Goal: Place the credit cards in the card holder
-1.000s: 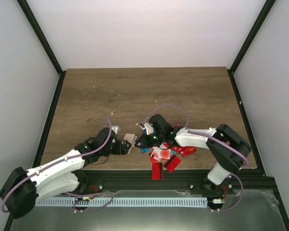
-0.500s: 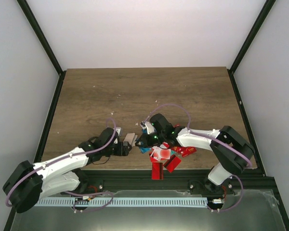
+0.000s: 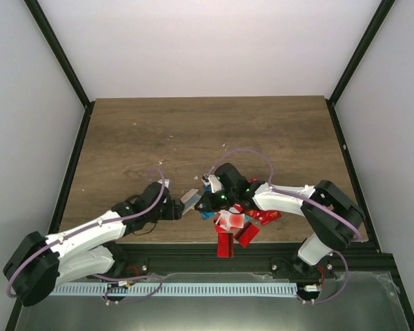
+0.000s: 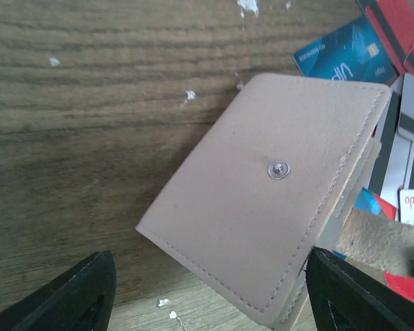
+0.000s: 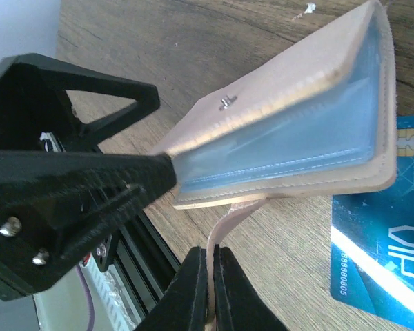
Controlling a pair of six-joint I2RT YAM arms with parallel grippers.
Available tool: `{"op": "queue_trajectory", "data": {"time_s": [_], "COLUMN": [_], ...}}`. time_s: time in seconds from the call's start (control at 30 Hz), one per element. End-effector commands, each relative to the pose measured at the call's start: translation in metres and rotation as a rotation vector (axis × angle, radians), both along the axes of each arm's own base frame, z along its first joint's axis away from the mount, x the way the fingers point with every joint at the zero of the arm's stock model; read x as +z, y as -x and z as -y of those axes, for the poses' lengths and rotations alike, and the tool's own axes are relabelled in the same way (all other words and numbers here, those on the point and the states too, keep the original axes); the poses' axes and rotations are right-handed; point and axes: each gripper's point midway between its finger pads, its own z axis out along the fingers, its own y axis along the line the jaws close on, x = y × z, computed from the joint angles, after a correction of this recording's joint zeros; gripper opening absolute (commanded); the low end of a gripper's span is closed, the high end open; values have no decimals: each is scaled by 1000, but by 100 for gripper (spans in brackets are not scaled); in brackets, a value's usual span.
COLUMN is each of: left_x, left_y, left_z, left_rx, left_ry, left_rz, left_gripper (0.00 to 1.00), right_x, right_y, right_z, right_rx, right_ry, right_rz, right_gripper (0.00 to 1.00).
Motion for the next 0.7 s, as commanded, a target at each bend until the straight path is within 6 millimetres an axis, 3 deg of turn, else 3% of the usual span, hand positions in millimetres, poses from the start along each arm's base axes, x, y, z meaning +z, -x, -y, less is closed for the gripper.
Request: {"op": "queue_trajectory", "data": {"time_s": [0.0, 0.3, 0.57, 0.67], "left_x": [18, 21, 35, 31], "left_y": [-13, -24, -27, -29], "left_z": [-9, -15, 7, 6], "left_rx": [78, 131, 57, 55], "left_ry": [-6, -41, 41, 17], "left_rz": [63, 86, 85, 81], "left_gripper": [77, 77, 80, 81], "right_x": [7, 2, -9, -11], "right_y": [0, 5, 8, 9], "right_z": [-2, 1, 7, 8], "right_rx": [18, 38, 34, 40], "right_ry": [-3, 14, 52, 57], "right_rz": [29, 17, 4, 0], "right_gripper": [1, 1, 1, 1]}}
